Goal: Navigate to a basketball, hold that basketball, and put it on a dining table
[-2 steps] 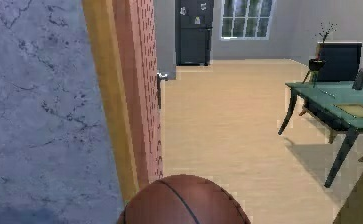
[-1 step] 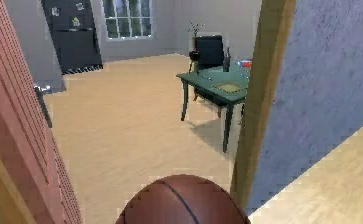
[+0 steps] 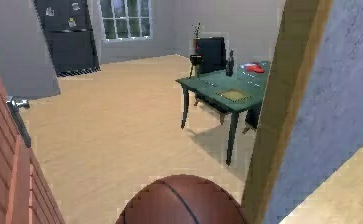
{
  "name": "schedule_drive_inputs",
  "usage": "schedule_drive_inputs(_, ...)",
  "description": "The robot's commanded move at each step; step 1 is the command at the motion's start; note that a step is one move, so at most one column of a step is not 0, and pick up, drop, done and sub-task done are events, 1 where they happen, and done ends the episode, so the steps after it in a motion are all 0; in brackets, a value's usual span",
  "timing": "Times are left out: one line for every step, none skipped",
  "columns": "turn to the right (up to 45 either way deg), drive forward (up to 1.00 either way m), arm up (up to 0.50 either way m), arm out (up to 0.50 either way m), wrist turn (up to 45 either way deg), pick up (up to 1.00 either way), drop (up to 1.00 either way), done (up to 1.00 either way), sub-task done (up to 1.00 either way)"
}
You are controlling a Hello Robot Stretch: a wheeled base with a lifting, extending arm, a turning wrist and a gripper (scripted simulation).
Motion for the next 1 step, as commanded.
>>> schedule_drive_inputs(45.0, 0.00, 0.00, 0.00, 0.0, 0.00, 0.00, 0.00, 0.00)
